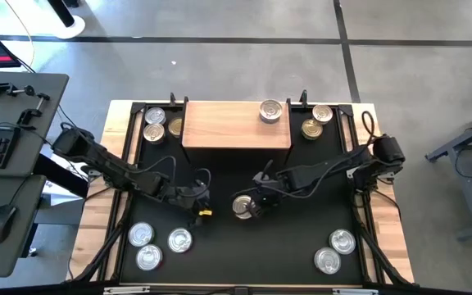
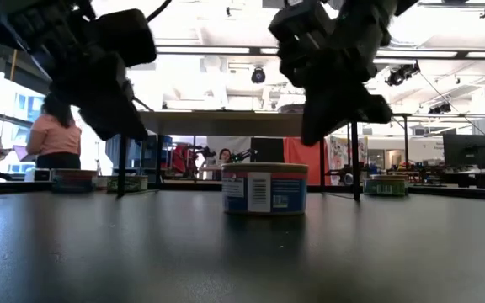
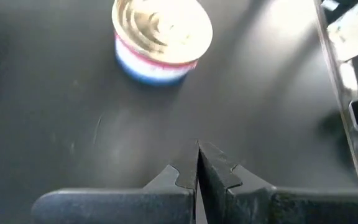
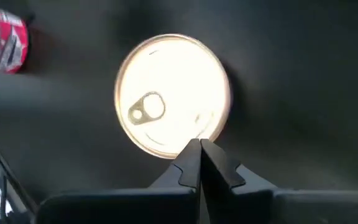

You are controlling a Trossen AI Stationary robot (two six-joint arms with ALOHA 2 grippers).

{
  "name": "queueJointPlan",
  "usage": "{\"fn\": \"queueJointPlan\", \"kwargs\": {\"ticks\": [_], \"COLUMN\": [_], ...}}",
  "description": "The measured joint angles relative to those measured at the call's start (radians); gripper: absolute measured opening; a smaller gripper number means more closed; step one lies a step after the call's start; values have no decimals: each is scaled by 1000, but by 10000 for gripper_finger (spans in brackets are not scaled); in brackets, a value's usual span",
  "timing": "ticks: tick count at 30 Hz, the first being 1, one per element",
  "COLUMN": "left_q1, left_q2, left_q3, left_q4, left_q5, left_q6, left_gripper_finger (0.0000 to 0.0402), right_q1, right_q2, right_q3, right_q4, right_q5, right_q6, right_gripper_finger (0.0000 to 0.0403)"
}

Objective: Stack canned seafood by type on shelf
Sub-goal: Stack the blue and pink tuna can on top of the blue and pink tuna can on the shelf

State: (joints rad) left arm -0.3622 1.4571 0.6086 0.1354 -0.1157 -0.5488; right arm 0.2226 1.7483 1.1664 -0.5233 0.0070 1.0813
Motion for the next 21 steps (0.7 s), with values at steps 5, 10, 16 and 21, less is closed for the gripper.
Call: {"fn": "queueJointPlan", "kwargs": {"ticks": [5,10,16,21], "left_q1": [15,43,67,79], "left_q2": [128,228,329,378], "left_q3": [22,92,180,218], "left_q4": [97,106,105,102], "left_q5": [5,1,6,7], "left_q6": [2,8,91,125], "left_gripper_finger": [0,0,0,0], "right_q1": [-6,-7,-7,-7], "right_q2": [12,8,8,8], "right_q3": [-124,-191,-219,-219], "right_q4": [121,213,253,300], "right_q5": [-19,26,47,48], "right_q6": [117,190,224,223], "right_gripper_finger": [0,0,0,0]}}
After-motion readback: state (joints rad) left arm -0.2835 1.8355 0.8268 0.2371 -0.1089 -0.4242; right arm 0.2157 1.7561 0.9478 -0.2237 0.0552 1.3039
